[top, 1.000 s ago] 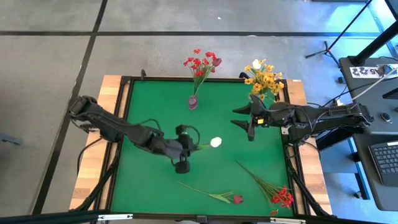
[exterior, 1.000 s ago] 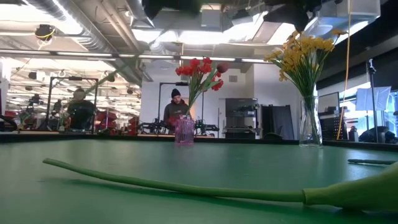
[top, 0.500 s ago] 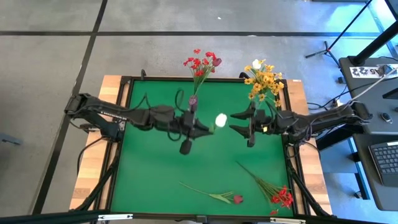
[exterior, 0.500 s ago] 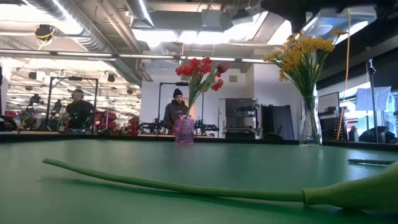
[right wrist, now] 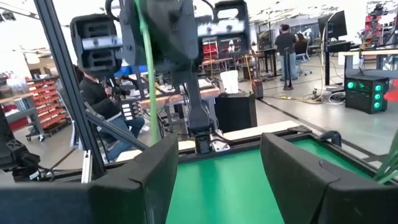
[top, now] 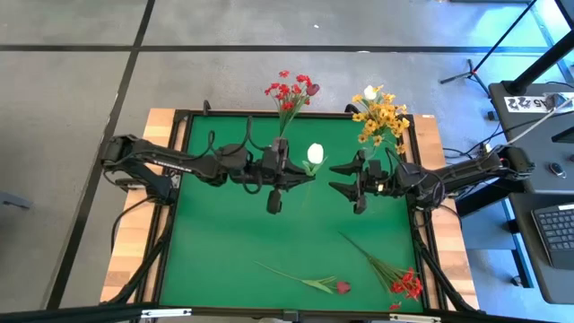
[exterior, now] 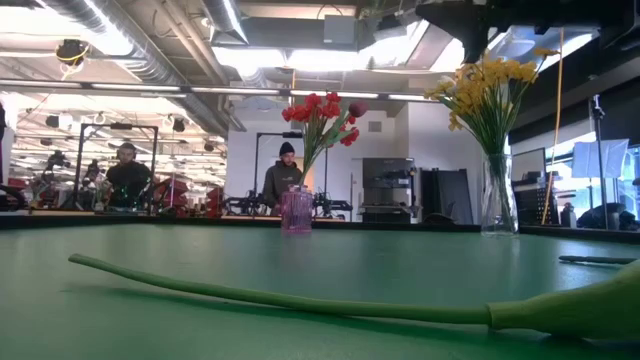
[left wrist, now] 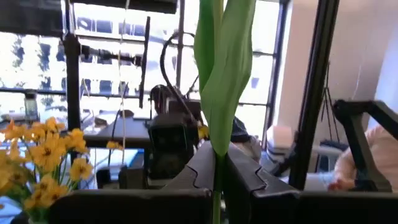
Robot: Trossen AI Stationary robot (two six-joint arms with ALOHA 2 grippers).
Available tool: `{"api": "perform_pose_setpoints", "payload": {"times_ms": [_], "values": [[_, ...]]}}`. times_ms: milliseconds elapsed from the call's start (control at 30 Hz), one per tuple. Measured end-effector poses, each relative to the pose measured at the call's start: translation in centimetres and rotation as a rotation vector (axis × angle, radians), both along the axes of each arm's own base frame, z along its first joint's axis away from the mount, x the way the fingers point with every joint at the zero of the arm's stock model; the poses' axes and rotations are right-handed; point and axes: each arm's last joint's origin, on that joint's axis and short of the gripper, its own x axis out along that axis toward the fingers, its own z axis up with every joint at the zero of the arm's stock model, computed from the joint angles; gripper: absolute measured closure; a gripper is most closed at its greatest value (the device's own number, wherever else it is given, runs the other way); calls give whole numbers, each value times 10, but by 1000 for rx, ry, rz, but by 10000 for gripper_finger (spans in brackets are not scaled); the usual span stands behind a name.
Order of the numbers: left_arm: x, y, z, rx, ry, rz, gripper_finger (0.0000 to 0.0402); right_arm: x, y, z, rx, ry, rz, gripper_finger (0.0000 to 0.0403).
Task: Sort flowers into vase by color
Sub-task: Put the white flower into the transparent vase
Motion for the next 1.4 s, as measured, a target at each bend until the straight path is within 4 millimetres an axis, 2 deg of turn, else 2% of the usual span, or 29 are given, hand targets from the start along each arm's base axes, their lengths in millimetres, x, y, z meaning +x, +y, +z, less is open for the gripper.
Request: {"api": "perform_pose_setpoints", "payload": {"times_ms": [233, 433, 1033, 1400], "values": [[12, 11, -13, -48, -3, -7, 393, 11, 2, -8, -2, 0, 10, 176], [20, 10, -20, -66, -44, -29, 393, 15, 3, -12, -9, 3, 10, 176], [23, 13, -22, -67, -74, -21, 392, 15, 4, -7, 1, -45, 36, 176], [35, 26, -42, -147, -56, -3, 392, 16, 4, -8, -5, -46, 34, 176]]}}
